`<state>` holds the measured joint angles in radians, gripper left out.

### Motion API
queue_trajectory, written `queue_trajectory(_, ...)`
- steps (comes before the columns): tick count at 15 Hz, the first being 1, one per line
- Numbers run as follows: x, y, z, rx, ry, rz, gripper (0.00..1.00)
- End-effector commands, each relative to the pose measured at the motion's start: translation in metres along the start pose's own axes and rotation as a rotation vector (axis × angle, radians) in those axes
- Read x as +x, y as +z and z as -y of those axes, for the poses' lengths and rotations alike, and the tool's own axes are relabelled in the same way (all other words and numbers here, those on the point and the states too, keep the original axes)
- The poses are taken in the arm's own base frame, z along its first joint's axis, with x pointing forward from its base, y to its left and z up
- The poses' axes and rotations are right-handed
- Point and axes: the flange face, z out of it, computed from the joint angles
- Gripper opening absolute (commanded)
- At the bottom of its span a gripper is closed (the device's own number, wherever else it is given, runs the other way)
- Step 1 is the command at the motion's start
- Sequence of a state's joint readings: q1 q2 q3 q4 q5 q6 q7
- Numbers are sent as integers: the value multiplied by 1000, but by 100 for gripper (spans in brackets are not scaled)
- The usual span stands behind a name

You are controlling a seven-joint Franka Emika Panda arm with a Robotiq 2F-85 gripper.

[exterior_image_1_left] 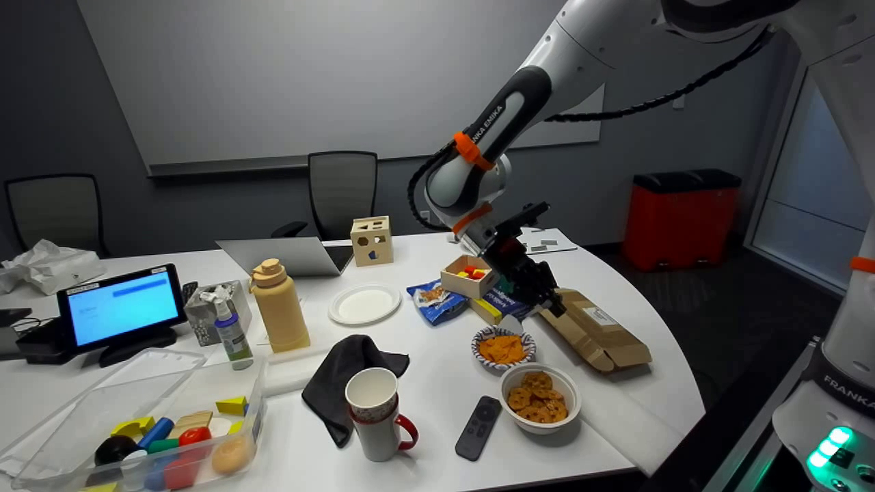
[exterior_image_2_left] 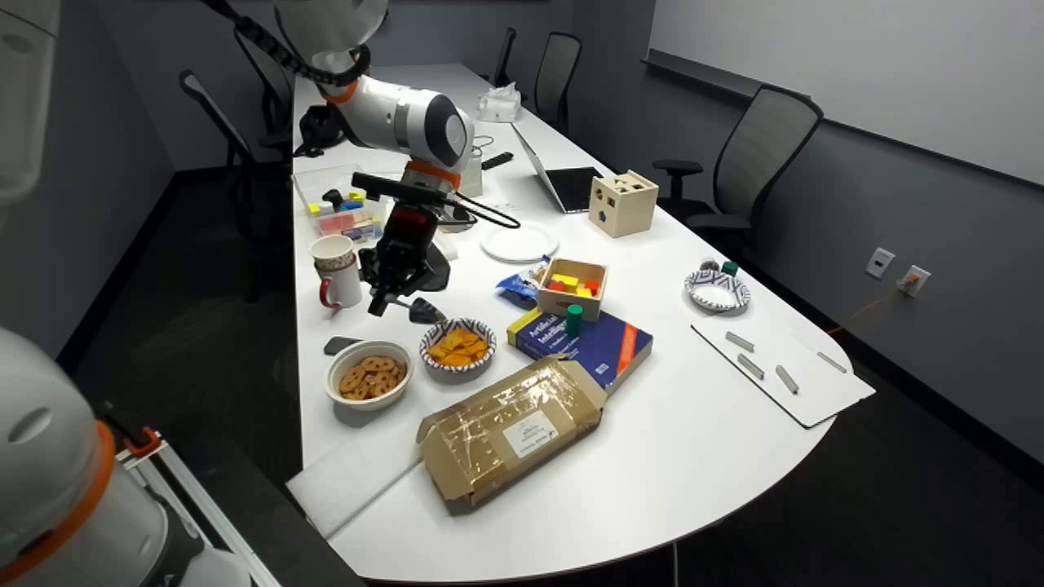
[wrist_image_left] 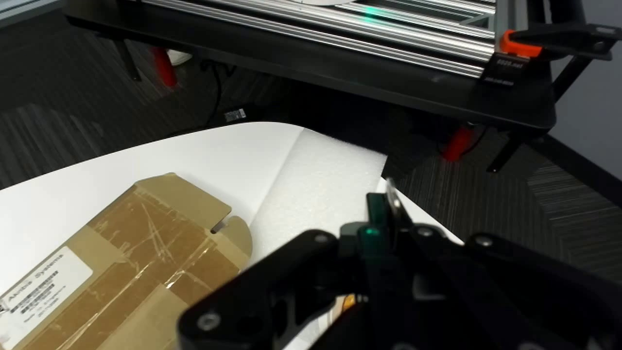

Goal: Stir the contents of the white plate with blue markings with the silver spatula

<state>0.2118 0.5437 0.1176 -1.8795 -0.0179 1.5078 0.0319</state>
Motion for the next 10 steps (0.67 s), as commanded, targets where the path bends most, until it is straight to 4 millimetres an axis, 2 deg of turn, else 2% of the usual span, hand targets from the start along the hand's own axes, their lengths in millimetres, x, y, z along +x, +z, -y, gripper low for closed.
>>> queue_trajectory(1,20,10,-9,75,11,-7,1)
queue_trajectory(6,50,24,-18,112,8,-54,1)
queue_trajectory(10,63,25,-18,113,21,-64,1)
